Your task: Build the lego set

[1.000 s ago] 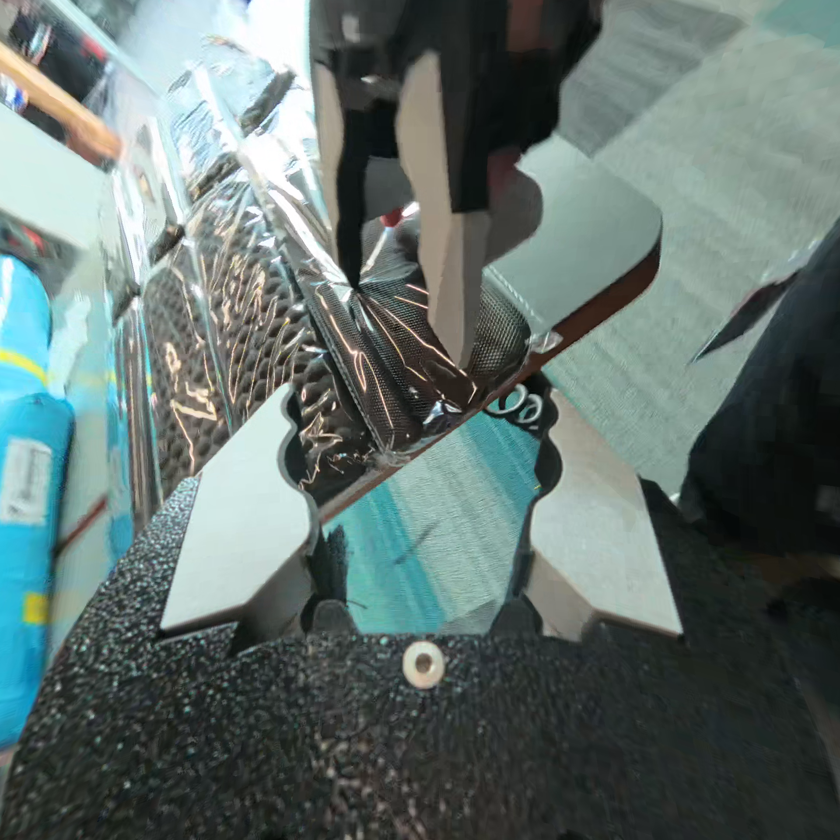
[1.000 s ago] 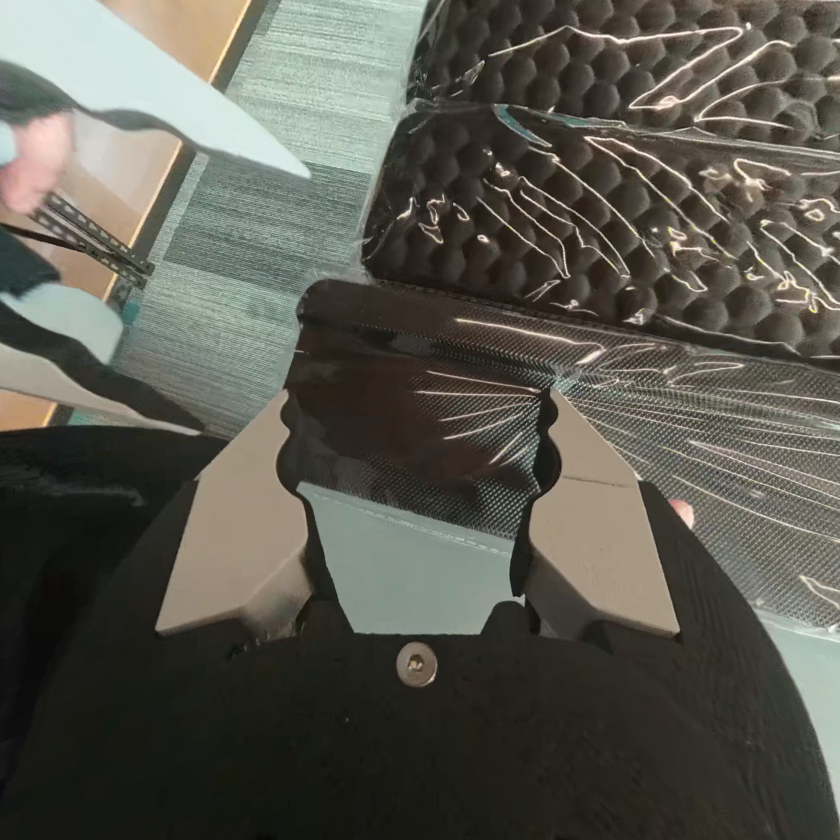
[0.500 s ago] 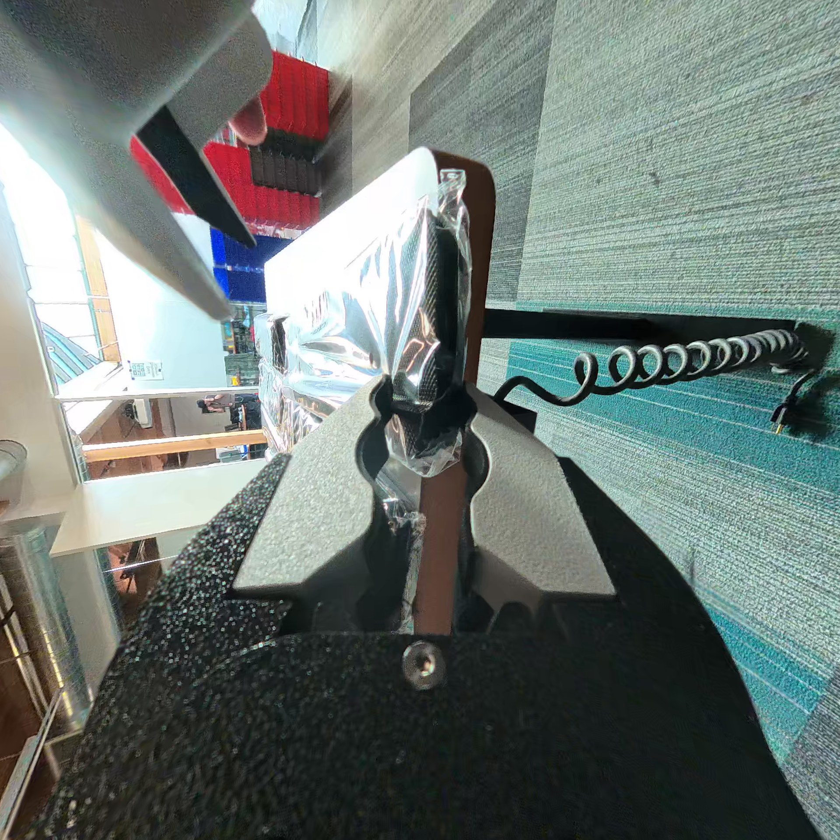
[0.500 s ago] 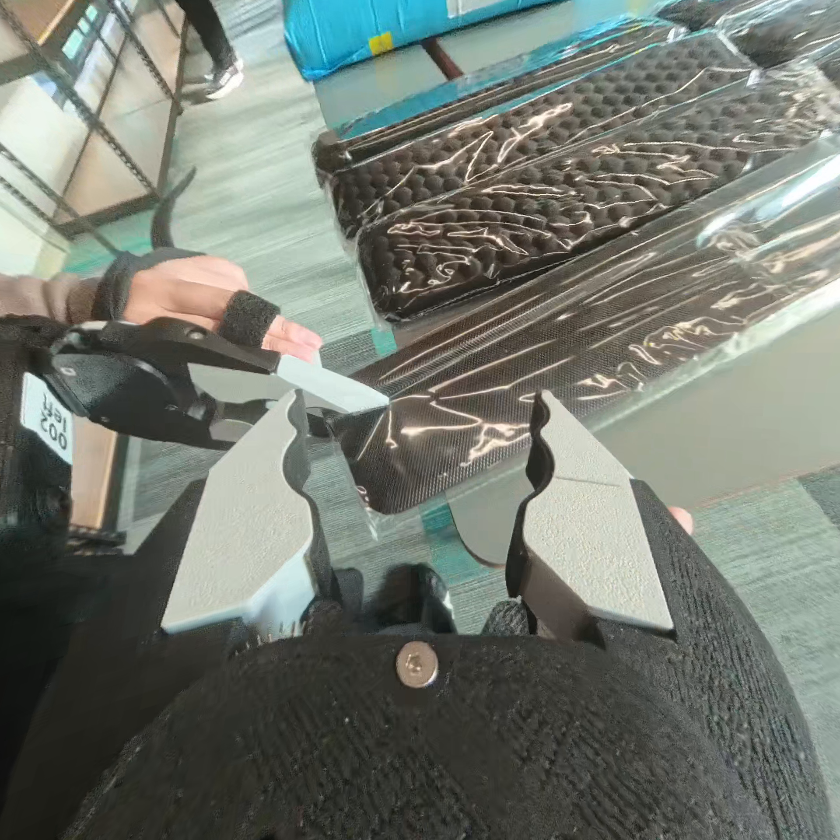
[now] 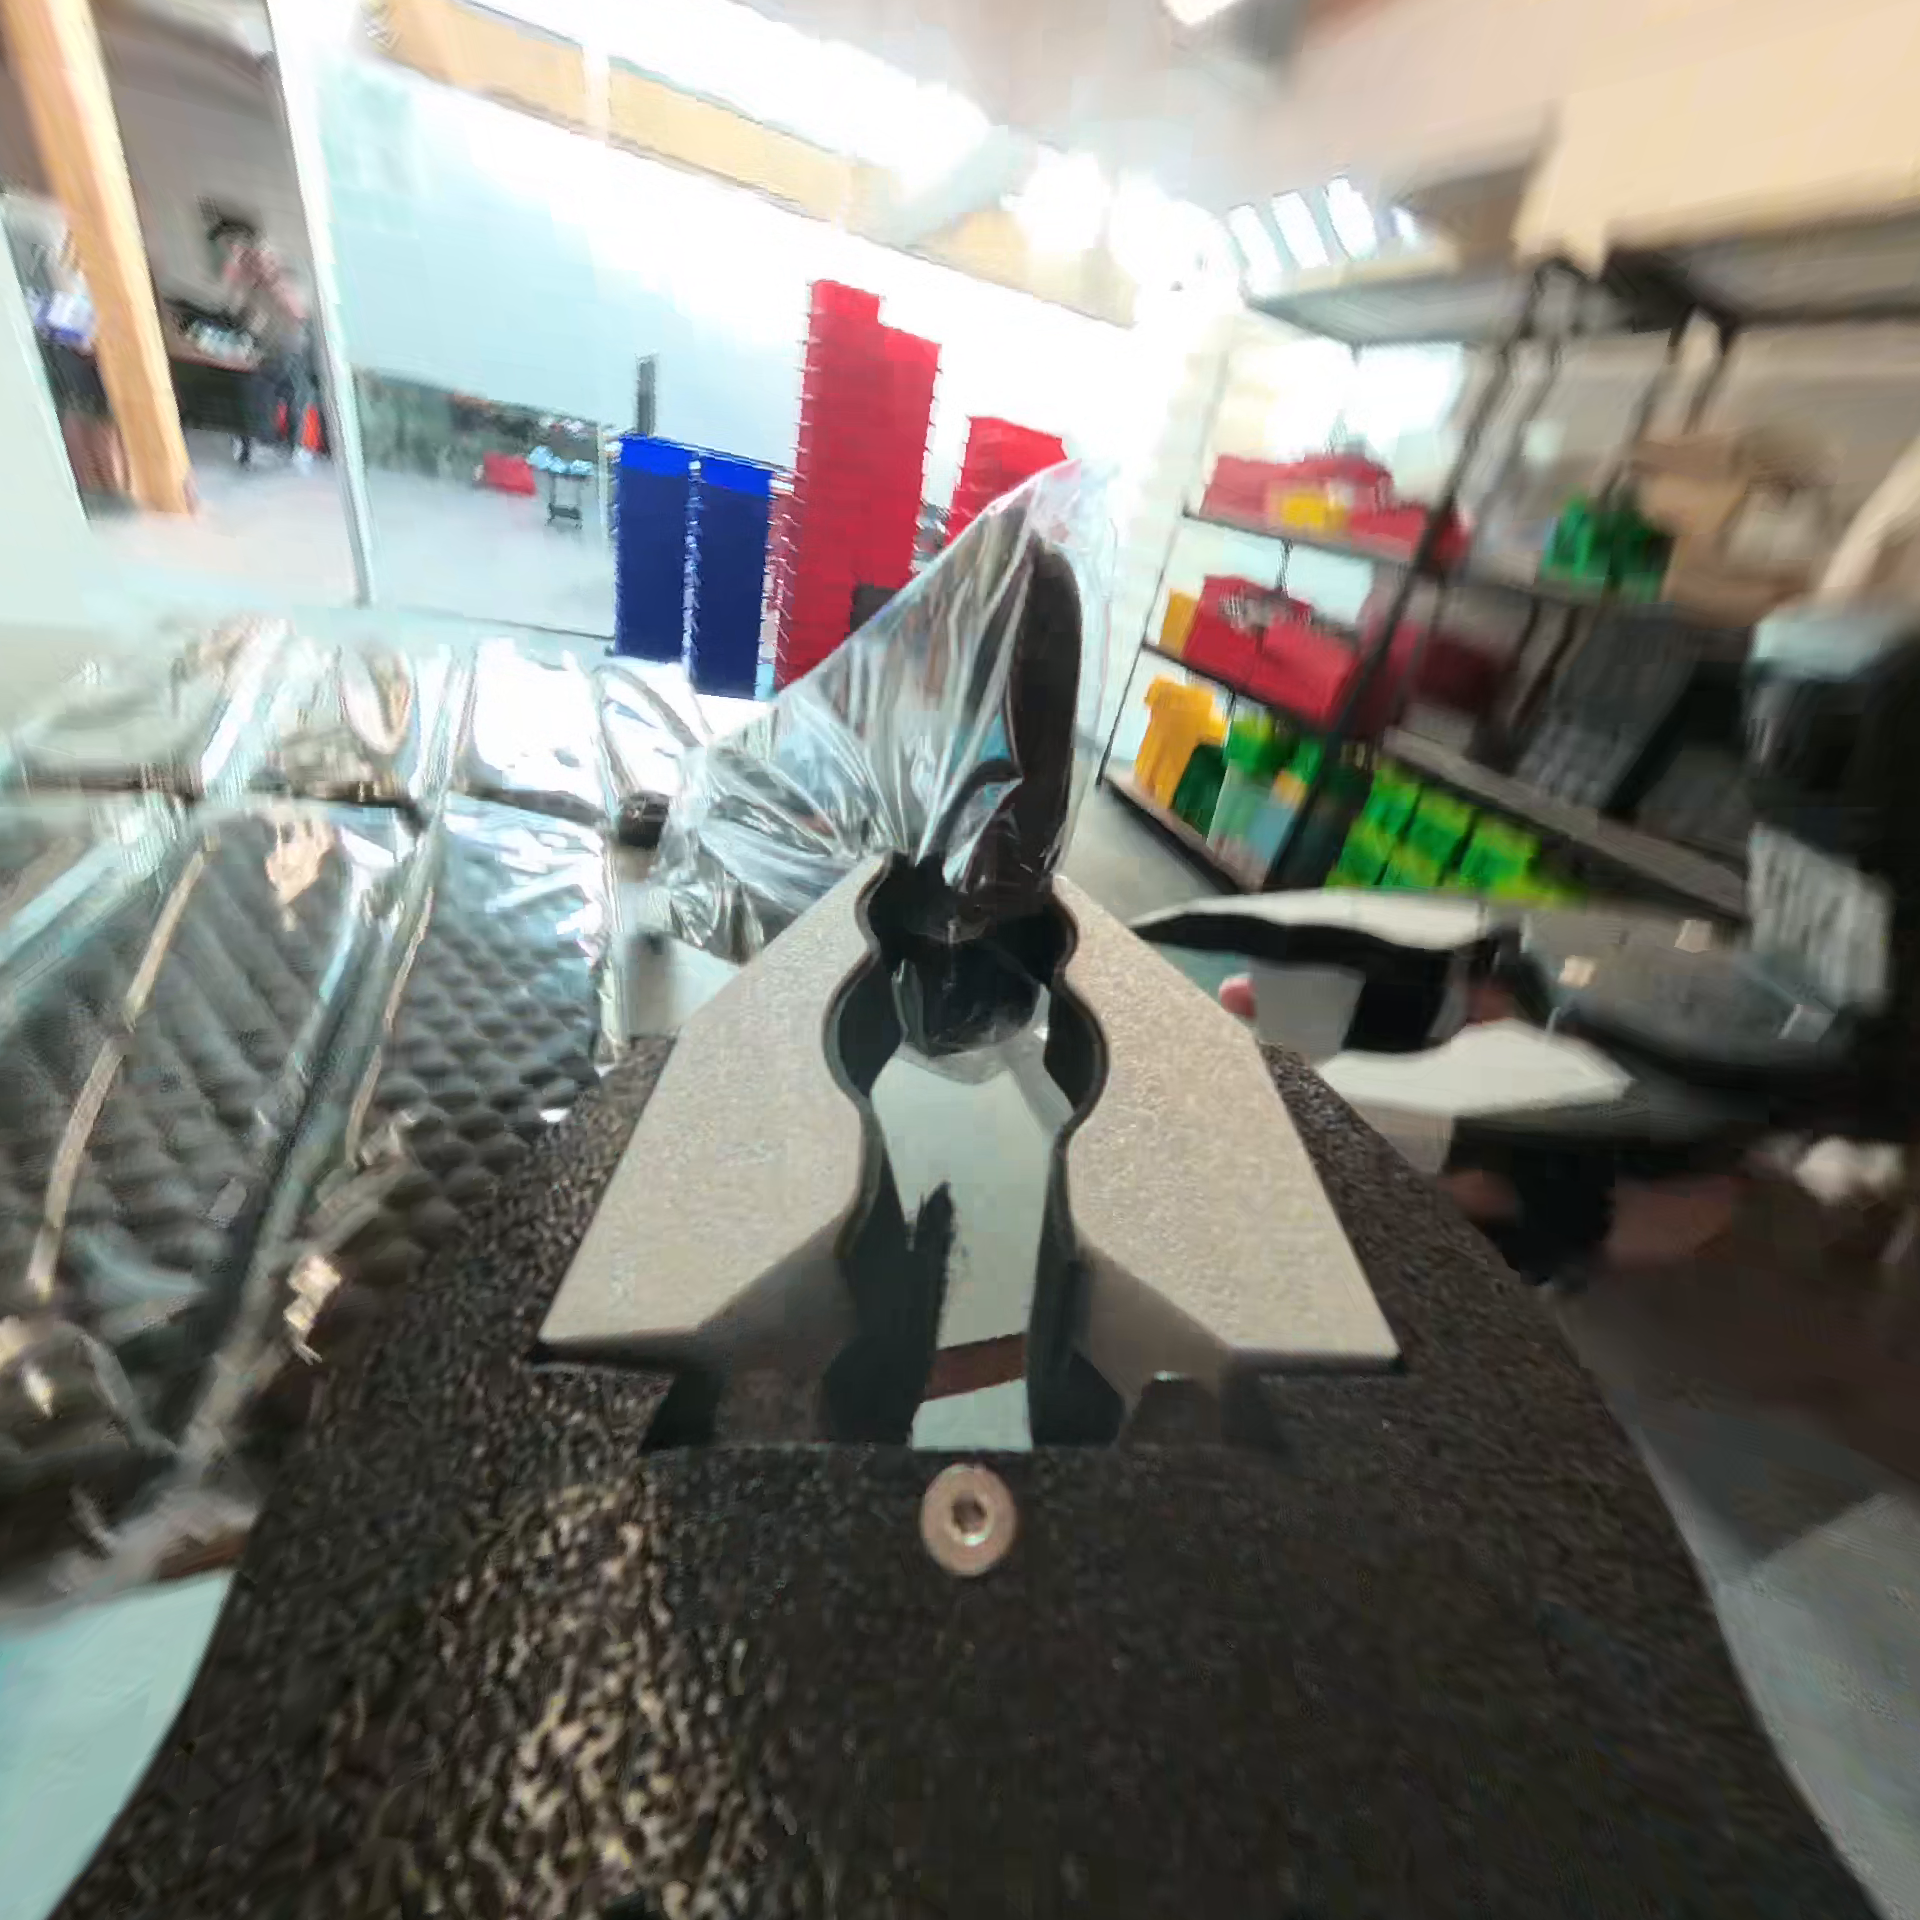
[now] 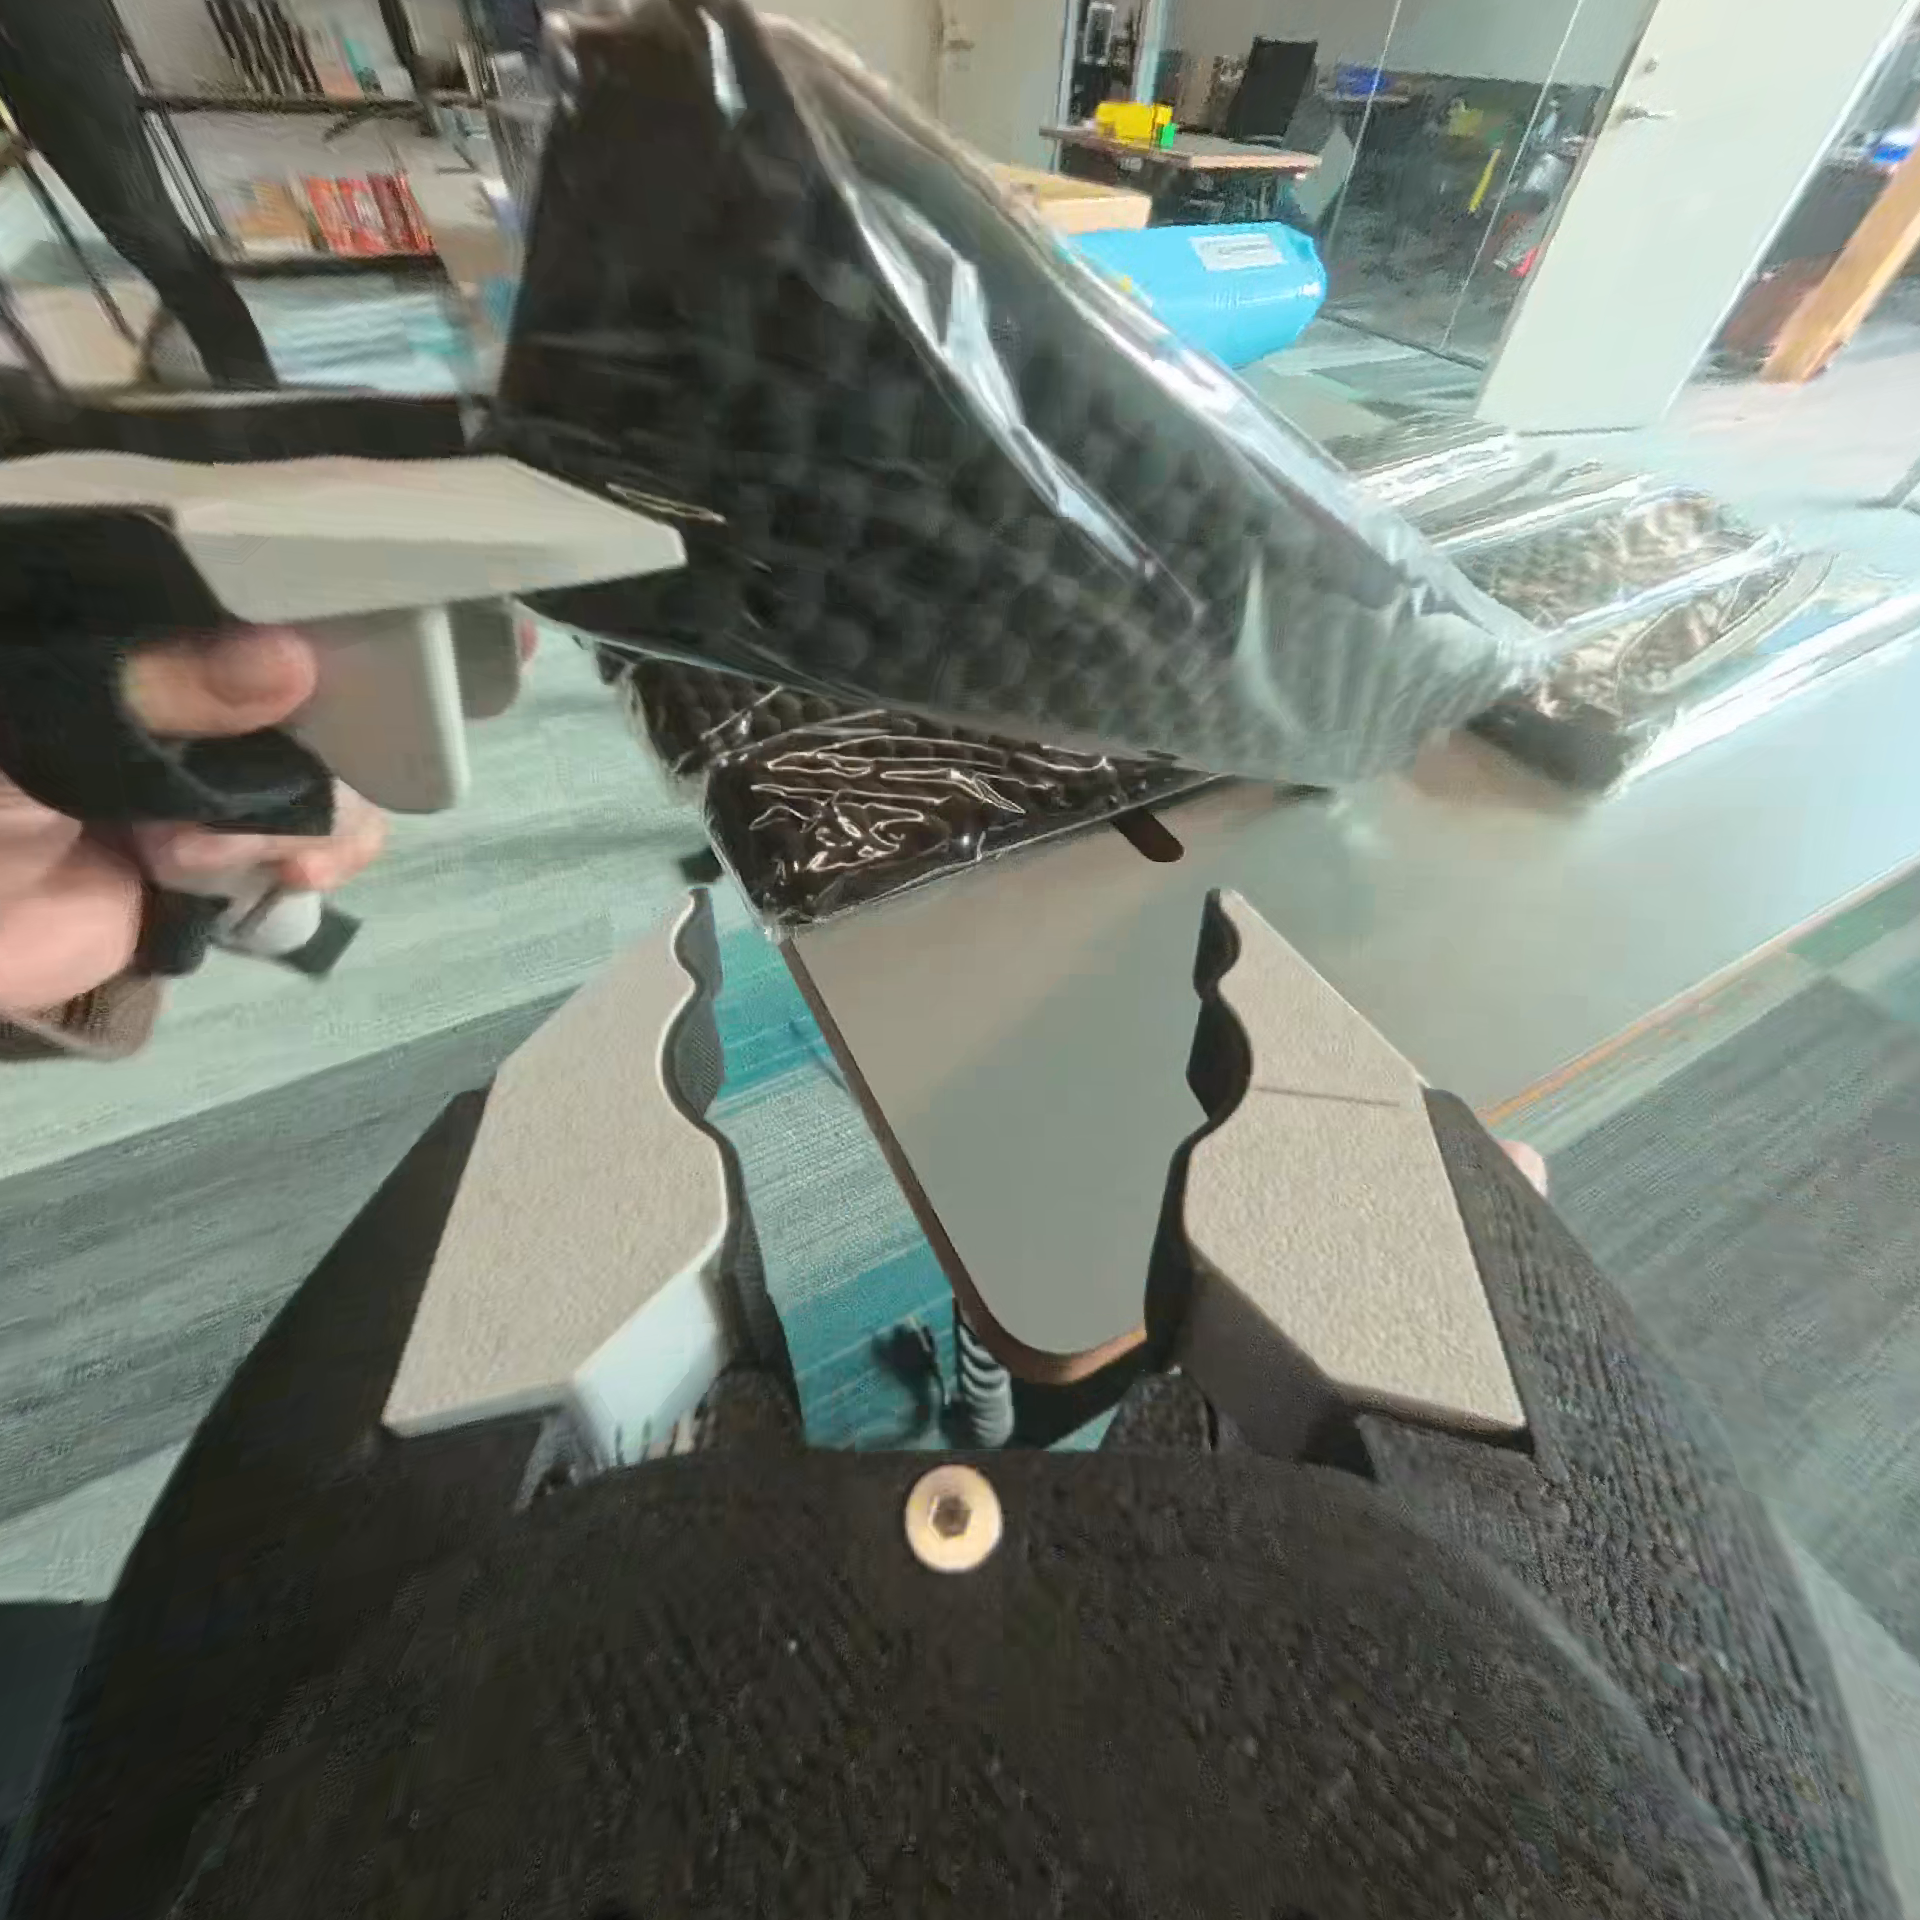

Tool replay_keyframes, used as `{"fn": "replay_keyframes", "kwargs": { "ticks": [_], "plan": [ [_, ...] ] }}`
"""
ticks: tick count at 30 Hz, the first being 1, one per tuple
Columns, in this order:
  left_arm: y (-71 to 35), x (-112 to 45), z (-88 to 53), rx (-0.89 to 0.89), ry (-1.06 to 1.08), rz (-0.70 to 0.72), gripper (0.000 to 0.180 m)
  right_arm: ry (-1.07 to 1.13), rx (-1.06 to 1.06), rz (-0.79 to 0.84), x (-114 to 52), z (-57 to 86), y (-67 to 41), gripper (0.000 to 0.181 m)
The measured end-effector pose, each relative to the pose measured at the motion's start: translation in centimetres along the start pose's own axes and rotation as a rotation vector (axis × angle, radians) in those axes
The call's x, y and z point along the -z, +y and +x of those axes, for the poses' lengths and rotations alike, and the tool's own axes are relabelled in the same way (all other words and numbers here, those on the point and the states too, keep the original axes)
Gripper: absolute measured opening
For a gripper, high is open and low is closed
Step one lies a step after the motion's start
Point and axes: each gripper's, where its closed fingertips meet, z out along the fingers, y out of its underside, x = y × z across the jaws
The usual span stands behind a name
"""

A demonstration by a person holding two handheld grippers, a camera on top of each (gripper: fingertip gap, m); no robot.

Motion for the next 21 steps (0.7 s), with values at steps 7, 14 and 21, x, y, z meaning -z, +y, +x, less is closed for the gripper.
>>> {"fn": "replay_keyframes", "kwargs": {
  "ticks": [7, 14, 21],
  "plan": [
    [3.6, 2.1, -5.8, 0.915, -0.292, 0.169, 0.019, -0.046, 0.594, -0.081, -6.0, 0.4, 1.8, 0.092],
    [11.1, 0.5, -0.8, 1.196, -0.142, -0.052, 0.016, -0.574, 1.199, -0.094, -10.5, -0.6, 4.5, 0.111],
    [14.1, -1.3, 0.9, 1.295, -0.090, -0.047, 0.018, -0.918, 1.480, -0.165, -9.5, 1.0, 9.4, 0.085]
  ]
}}
